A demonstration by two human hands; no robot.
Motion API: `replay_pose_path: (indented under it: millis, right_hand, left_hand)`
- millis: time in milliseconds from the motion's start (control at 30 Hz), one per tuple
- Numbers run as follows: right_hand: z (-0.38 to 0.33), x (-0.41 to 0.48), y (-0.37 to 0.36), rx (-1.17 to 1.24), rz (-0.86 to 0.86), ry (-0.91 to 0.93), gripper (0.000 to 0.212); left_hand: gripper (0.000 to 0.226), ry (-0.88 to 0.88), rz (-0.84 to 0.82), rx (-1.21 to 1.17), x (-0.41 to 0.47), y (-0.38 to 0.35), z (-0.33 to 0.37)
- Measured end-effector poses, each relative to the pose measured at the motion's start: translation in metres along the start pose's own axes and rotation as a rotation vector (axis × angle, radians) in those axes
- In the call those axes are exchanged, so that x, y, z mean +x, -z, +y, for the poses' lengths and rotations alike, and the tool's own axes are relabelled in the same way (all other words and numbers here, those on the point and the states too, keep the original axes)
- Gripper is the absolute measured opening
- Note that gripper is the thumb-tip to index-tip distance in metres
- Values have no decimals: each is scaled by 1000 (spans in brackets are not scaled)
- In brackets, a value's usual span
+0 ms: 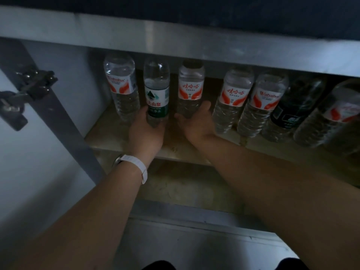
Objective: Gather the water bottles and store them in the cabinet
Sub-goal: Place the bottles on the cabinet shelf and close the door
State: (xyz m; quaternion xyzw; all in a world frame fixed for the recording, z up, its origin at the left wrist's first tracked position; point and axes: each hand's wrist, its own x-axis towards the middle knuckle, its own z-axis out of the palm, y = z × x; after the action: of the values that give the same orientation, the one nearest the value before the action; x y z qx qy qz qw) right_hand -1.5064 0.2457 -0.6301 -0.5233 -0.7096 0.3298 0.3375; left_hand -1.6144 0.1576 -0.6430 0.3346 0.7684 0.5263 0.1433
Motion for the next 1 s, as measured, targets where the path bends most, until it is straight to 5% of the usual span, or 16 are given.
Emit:
replay_pose_path:
  millis: [233, 533, 1000]
  right_hand:
    - [13, -30, 38, -110, -103, 158, 52]
    - [35, -65, 105, -690, -245, 562, 53]
    - [-94, -155, 239, -814, -701, 406, 59]
  left_hand:
    - [54, -281, -119, 351, -44, 24, 5]
    - [49, -587, -210, 772, -93, 49, 14]
    - [52, -437, -407, 937, -182, 165, 166]
